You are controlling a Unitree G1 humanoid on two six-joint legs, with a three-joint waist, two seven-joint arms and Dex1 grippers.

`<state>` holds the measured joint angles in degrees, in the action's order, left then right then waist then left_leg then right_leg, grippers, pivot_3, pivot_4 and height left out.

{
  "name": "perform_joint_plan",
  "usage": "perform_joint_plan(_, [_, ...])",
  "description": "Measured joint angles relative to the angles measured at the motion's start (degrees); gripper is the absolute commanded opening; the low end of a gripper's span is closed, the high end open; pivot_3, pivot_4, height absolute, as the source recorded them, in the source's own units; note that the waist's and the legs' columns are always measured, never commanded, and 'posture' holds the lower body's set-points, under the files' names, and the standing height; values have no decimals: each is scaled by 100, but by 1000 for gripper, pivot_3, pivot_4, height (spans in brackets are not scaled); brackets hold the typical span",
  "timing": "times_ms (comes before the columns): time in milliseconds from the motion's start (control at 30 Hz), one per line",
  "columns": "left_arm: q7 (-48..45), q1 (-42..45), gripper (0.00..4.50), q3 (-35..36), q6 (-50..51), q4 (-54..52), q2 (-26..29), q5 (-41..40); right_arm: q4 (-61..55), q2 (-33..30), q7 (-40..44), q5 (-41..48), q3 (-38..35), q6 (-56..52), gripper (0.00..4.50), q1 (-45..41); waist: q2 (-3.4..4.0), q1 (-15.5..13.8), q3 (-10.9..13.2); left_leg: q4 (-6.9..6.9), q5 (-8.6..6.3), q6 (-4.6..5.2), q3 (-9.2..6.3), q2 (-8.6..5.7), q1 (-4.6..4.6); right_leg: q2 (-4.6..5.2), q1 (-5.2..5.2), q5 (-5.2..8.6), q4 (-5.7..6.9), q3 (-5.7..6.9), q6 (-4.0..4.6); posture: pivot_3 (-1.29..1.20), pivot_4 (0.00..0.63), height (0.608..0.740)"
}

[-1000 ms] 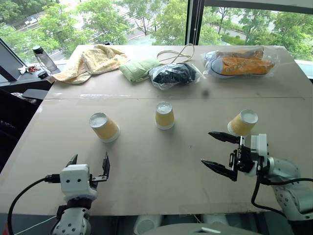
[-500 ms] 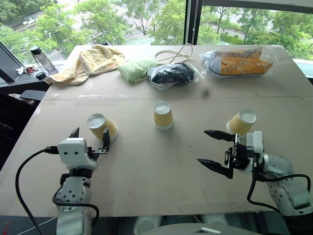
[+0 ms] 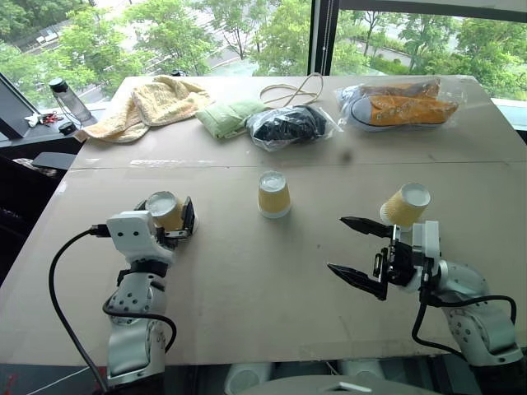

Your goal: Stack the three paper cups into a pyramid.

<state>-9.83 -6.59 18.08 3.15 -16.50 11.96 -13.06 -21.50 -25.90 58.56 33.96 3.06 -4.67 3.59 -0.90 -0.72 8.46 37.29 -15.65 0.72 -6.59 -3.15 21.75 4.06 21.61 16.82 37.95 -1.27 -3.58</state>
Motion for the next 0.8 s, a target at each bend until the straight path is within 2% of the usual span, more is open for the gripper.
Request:
perform_joint_plan(100, [17, 18, 3613, 0, 12, 1, 3, -10, 1, 17, -15, -14, 0, 8, 4500, -22, 0, 0, 0, 0, 0, 0, 0, 0, 0, 0, 0, 0, 0, -1, 0, 0, 150, 740])
perform_joint_plan(167, [20, 29, 2771, 0, 28, 2, 5, -18, 1, 35, -15, -33, 7, 10, 4500, -25, 0, -1, 0, 0, 0, 0, 0, 0, 0, 0, 0, 0, 0, 0, 0, 0, 150, 740])
perform_joint_plan(567, [-39, 81, 2771, -8, 142, 2, 112, -27, 1, 75, -24, -80, 49, 41, 4500, -15, 0, 0, 0, 0, 0, 0, -1, 0, 0, 0, 0, -1, 1, -1, 0, 0, 150, 740])
perform_joint_plan(700, [-783, 72, 2771, -195, 234, -27, 509, -379, -1, 74, -64, -55, 23, 41, 4500, 37, 0, -2, 0, 0, 1, -1, -3, 0, 3, 1, 0, -1, 0, 1, 0, 0, 150, 740])
perform_joint_plan(733, [-1462, 82, 2771, -299, 406, -109, 908, -806, -2, 37, -67, -30, -37, 39, 4500, 69, 2, -6, 1, 0, 1, -2, -8, 1, 4, 2, 1, 0, 0, 2, 1, 0, 150, 740])
perform_joint_plan(800, [-2227, 187, 2771, -407, 611, -200, 1377, -1243, -1, -24, -65, -5, -185, 40, 4500, 121, 8, -5, 5, 0, 1, -2, -7, 0, 3, 3, 0, 0, 0, 1, 1, 0, 150, 740])
